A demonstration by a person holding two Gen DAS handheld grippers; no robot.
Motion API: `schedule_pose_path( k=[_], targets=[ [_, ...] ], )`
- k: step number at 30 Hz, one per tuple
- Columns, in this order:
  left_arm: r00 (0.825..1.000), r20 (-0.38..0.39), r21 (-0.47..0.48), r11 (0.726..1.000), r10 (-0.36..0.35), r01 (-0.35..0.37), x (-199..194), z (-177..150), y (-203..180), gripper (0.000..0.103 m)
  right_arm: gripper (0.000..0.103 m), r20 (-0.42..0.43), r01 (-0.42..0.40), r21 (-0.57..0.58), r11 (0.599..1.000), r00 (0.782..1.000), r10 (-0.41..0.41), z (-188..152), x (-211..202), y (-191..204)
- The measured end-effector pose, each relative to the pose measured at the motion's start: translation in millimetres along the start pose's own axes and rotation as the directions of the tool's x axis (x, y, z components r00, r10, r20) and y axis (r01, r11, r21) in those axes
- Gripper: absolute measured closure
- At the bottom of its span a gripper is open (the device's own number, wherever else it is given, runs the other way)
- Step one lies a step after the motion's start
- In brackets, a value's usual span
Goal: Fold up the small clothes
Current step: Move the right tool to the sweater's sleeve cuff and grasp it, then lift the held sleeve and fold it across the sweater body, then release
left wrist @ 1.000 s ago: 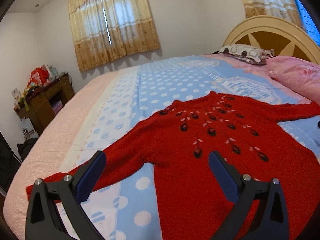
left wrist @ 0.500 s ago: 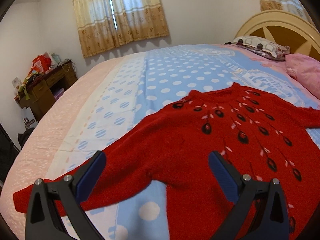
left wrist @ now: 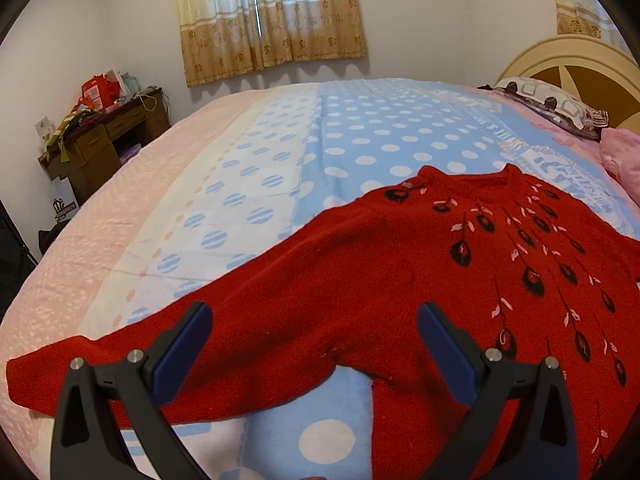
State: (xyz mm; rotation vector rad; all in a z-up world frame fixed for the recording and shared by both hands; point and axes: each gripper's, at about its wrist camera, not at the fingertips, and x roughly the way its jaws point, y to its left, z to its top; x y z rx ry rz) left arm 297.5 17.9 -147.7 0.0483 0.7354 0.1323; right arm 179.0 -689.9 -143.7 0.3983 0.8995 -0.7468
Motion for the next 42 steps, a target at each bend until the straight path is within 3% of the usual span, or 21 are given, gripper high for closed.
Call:
schedule_pose_path(
  k=[1, 4, 12, 22, 34, 42],
  targets=[
    [1.0, -0.003, -0.002, 1.0, -0.004, 0.004, 0.5, -1.0, 0.0, 0.0, 0.085, -0.007, -0.013, -0.005, 1.0, 1.0, 0.013, 0.1, 0.9, 3.1],
    [1.0, -0.005, -0.007, 1.0, -0.013, 0.013, 1.4, -2.7, 0.7, 0.0, 0.09, -0.016, -0.023, -0.019, 1.0, 1.0, 0.023, 0.8, 0.4, 13.8],
    [0.999, 0.008, -0.012, 0.999, -0.035, 0.035, -2.7, -4.1, 3.4, 0.0, 0.092, 0.048, -0.1, -0.068, 0.993, 0.994, 0.103, 8.4, -33.5, 54.6],
    [0.996, 0.037, -0.058, 0.995, -0.076, 0.078, -10.9, -6.2, 13.0, 0.0, 0.093, 0.124, -0.201, -0.212, 0.957, 0.965, 0.23, 18.5, -98.2, 141.1],
    [0.987, 0.072, -0.092, 0.985, -0.141, 0.148, -20.7, -9.4, 21.6, 0.0, 0.093, 0.142, -0.28, -0.373, 0.885, 0.925, 0.353, -1.3, -156.2, 244.5],
    [0.982, 0.084, -0.14, 0.974, -0.17, 0.181, -23.9, -13.4, 32.4, 0.0, 0.092, 0.11, -0.323, -0.503, 0.802, 0.896, 0.43, -31.3, -186.5, 316.5]
  ],
)
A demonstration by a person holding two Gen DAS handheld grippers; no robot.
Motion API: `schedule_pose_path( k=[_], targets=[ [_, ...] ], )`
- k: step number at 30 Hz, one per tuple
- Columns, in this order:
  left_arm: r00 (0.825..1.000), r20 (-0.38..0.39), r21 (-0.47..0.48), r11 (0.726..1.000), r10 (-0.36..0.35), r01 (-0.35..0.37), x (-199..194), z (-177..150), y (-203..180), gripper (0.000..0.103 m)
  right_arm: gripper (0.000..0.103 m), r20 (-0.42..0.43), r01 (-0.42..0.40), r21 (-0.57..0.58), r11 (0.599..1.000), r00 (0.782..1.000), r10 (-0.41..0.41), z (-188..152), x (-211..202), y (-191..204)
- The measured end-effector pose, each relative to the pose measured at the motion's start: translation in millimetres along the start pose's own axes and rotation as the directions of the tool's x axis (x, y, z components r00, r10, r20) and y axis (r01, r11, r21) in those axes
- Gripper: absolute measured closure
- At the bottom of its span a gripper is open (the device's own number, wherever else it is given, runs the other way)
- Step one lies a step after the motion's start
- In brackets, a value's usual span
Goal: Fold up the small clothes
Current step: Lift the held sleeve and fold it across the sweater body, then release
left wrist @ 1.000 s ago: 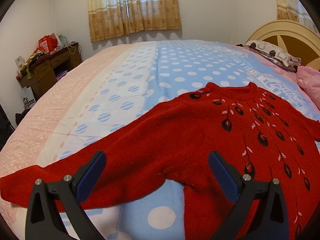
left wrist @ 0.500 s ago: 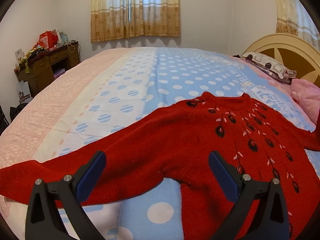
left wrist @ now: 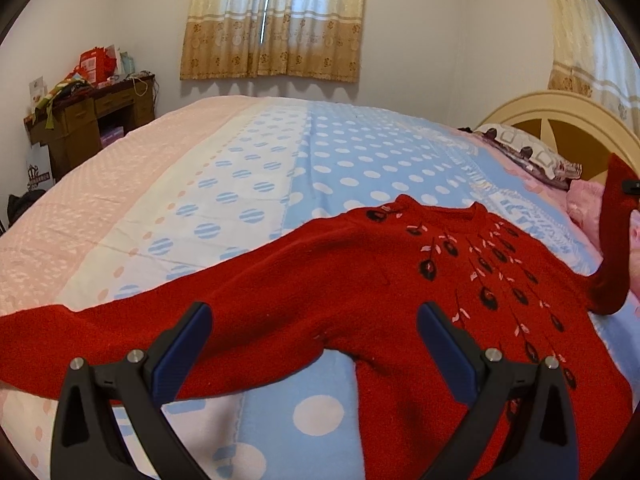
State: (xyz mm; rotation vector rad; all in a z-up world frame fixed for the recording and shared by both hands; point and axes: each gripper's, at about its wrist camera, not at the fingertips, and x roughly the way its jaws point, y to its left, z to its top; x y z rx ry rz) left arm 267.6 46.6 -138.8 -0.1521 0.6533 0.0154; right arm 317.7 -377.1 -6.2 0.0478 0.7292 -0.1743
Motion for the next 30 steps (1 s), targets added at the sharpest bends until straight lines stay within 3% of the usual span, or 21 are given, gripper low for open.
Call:
schedule_pose_path(
  k=[13, 21, 24, 26, 28, 30],
  targets=[
    [0.999, 0.006, -0.054, 0.998, -0.042, 0.043, -2.5, -3.1, 14.1, 0.0, 0.092, -0.027, -0.153, -0.21, 0.966, 0.988, 0.151, -15.5, 13.2, 136.1],
    [0.999, -0.017, -0.102, 0.994, -0.036, 0.034, 2.1, -6.2, 28.5, 0.0, 0.092, -0.149, -0.273, -0.319, 0.908, 0.96, 0.236, -69.2, 50.2, 219.1],
    [0.999, -0.018, -0.108, 0.994, -0.033, 0.031, 1.3, -7.4, 31.6, 0.0, 0.092, -0.23, -0.327, -0.343, 0.881, 0.938, 0.259, -94.9, 68.8, 238.0],
    [0.999, -0.019, -0.107, 0.993, -0.043, 0.041, -0.1, -8.5, 31.0, 0.0, 0.084, -0.295, -0.381, -0.317, 0.869, 0.91, 0.291, -107.5, 81.8, 239.6],
    [0.998, -0.024, -0.1, 0.993, -0.061, 0.058, -2.2, -9.3, 28.7, 0.0, 0.043, -0.343, -0.415, -0.291, 0.862, 0.886, 0.311, -119.9, 87.3, 232.4],
    [0.997, -0.029, -0.074, 0.995, -0.075, 0.072, -5.9, -10.0, 22.5, 0.0, 0.035, -0.361, -0.434, -0.262, 0.862, 0.872, 0.33, -132.8, 81.7, 215.6]
  ],
)
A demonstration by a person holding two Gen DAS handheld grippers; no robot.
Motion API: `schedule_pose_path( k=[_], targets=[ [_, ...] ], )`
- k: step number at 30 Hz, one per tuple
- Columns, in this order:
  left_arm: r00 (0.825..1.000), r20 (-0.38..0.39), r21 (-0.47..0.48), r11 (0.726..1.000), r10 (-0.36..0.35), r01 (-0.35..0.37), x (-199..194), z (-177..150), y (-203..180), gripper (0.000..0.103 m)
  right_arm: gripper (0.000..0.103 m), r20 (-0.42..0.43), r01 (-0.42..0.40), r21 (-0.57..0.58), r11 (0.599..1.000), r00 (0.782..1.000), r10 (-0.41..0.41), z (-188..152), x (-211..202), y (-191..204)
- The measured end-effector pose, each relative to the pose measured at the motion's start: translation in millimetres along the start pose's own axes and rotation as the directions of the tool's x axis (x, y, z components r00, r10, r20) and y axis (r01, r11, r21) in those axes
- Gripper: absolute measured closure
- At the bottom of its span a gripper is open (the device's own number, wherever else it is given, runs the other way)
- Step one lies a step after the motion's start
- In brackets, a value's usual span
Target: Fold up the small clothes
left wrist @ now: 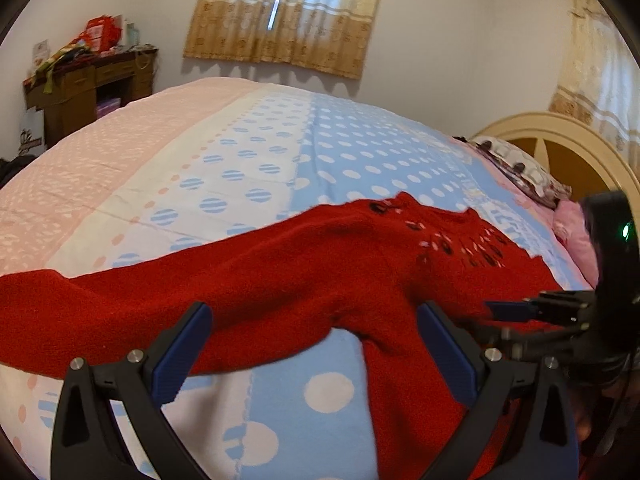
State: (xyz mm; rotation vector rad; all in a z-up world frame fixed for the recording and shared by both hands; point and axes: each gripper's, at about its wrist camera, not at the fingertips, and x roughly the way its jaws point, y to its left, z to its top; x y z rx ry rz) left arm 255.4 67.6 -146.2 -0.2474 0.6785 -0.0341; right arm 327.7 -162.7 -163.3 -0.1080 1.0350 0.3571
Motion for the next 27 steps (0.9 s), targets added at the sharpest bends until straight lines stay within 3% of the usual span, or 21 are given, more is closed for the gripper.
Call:
schedule_pose_path(
  k=[5, 9, 13, 16, 18, 19, 21, 22, 25, 27],
  targets=[
    [0.998, -0.025, 0.091, 0.994, -0.057, 0.059, -2.3, 1.9, -27.4, 0.002, 0.035, 0.014, 0.051, 0.007, 0.999, 0.999, -0.051, -52.0, -36.6, -22.6],
    [0.989, -0.099, 0.172, 0.977, -0.114, 0.13, 10.6, 6.6, -57.8, 0.015, 0.035, 0.041, 0.115, 0.007, 0.993, 0.992, -0.115, -87.6, -58.6, -35.6],
    [0.968, -0.211, 0.208, 0.961, -0.14, 0.184, 37.7, 6.8, -84.6, 0.027, 0.035, 0.077, 0.142, 0.004, 0.99, 0.987, -0.142, -110.5, -69.0, -39.1],
    [0.948, -0.298, 0.226, 0.958, -0.107, 0.179, 65.4, 1.7, -95.2, 0.045, 0.035, 0.105, 0.174, -0.041, 0.984, 0.98, -0.168, -123.2, -69.9, -29.0],
    [0.933, -0.336, 0.189, 0.962, -0.127, 0.199, 76.0, -0.1, -93.6, 0.068, 0.035, 0.116, 0.186, -0.066, 0.98, 0.977, -0.178, -126.2, -69.9, -23.9],
    [0.925, -0.356, 0.175, 0.963, -0.134, 0.207, 79.6, -1.1, -93.5, 0.068, 0.035, 0.124, 0.191, -0.07, 0.979, 0.976, -0.181, -127.0, -71.2, -22.4],
    [0.928, -0.343, 0.15, 0.968, -0.141, 0.203, 79.9, -1.1, -93.4, 0.077, 0.035, 0.142, 0.208, -0.08, 0.975, 0.97, -0.195, -126.4, -73.4, -19.3],
    [0.926, -0.344, 0.144, 0.965, -0.158, 0.218, 78.7, -0.9, -94.2, 0.091, 0.035, 0.148, 0.211, -0.085, 0.974, 0.969, -0.197, -127.6, -74.0, -17.5],
    [0.934, -0.311, 0.15, 0.961, -0.178, 0.233, 63.3, 6.1, -94.3, 0.098, 0.035, 0.153, 0.229, -0.099, 0.968, 0.965, -0.213, -129.6, -72.0, -13.9],
    [0.953, -0.255, 0.185, 0.96, -0.162, 0.213, 46.0, 14.8, -93.6, 0.098, 0.035, 0.151, 0.229, -0.103, 0.968, 0.965, -0.212, -129.7, -70.8, -13.5]
  ],
)
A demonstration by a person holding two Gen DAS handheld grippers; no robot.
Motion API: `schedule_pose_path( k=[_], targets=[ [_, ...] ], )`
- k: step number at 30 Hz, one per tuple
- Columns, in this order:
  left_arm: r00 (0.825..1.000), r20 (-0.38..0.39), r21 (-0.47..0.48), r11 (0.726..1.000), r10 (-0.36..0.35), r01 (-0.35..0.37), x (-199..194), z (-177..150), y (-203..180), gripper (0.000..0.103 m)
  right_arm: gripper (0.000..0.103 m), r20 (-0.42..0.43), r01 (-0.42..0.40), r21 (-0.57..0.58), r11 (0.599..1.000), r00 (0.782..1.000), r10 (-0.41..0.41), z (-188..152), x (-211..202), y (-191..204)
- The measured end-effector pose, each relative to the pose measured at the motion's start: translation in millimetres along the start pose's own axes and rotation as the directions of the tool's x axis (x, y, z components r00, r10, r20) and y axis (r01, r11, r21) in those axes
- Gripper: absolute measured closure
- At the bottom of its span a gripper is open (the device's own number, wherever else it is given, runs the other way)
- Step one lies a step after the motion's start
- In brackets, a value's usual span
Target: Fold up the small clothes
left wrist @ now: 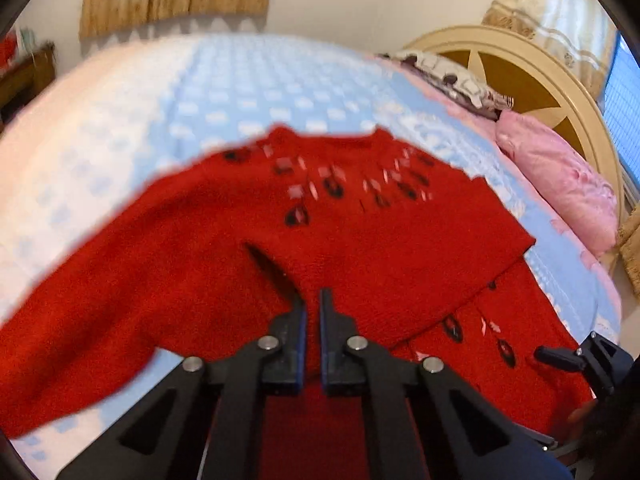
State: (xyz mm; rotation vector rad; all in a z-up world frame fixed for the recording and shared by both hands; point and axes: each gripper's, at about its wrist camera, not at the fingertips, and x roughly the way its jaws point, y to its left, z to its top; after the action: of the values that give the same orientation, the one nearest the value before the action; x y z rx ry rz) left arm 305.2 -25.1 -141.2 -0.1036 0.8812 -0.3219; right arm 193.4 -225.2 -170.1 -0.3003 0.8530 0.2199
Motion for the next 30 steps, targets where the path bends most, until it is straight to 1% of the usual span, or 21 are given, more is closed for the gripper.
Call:
schedule_pose_path(
  k=[2, 5, 9, 13, 17, 19, 22, 23, 25, 28, 30],
  targets=[
    [0.999, 0.042, 0.001, 1.0, 0.003, -0.003, -17.7, 4.5, 3.0, 0.098, 0.035, -0.002, 0.002, 0.004, 1.0, 1.0, -0.002, -0.4, 0.4, -0.8],
    [0.994, 0.104, -0.017, 1.0, 0.027, -0.025, -44.4, 11.0, 13.0, 0.098, 0.035, -0.005, -0.004, 0.011, 1.0, 1.0, 0.004, -0.5, 0.9, -1.4],
    [0.989, 0.141, -0.042, 0.998, 0.048, -0.043, -62.4, 7.5, 27.9, 0.098, 0.035, -0.013, -0.018, 0.028, 0.999, 1.0, 0.018, -1.3, 3.2, -4.8],
    [0.992, 0.101, -0.054, 0.996, 0.077, -0.072, -47.4, -4.5, 38.3, 0.098, 0.033, -0.025, -0.021, 0.035, 0.999, 0.999, 0.021, -2.0, 5.8, -4.9],
    [0.996, 0.034, -0.086, 0.993, 0.084, -0.081, -17.0, -20.6, 48.0, 0.098, 0.031, -0.034, -0.025, 0.048, 0.999, 0.999, 0.027, -2.4, 7.3, -5.5],
    [0.996, 0.01, -0.082, 0.993, 0.09, -0.089, -1.0, -27.0, 46.6, 0.098, 0.03, -0.04, -0.029, 0.056, 0.998, 0.999, 0.031, -1.6, 7.3, -6.9],
    [0.994, -0.011, -0.082, 0.991, 0.105, -0.105, 6.7, -31.8, 44.1, 0.097, 0.03, -0.066, -0.041, 0.072, 0.997, 0.997, 0.046, 5.4, 1.9, -15.0],
    [0.994, -0.007, -0.084, 0.991, 0.108, -0.109, 4.4, -30.7, 44.2, 0.097, 0.03, -0.077, -0.058, 0.091, 0.994, 0.995, 0.065, 11.5, -2.3, -23.6],
    [0.995, 0.018, -0.085, 0.992, 0.097, -0.095, -2.8, -30.0, 43.0, 0.096, 0.03, -0.061, -0.064, 0.119, 0.991, 0.996, 0.072, 21.9, -11.4, -40.4],
    [0.994, 0.027, -0.067, 0.993, 0.103, -0.101, -8.0, -32.5, 41.6, 0.083, 0.03, -0.023, -0.015, 0.134, 0.991, 1.0, 0.018, 46.4, -18.3, -68.9],
    [0.994, 0.032, -0.075, 0.992, 0.107, -0.104, -9.5, -34.3, 41.5, 0.063, 0.029, -0.006, -0.031, 0.166, 0.986, 0.999, 0.033, 63.2, -10.0, -89.5]
  ],
)
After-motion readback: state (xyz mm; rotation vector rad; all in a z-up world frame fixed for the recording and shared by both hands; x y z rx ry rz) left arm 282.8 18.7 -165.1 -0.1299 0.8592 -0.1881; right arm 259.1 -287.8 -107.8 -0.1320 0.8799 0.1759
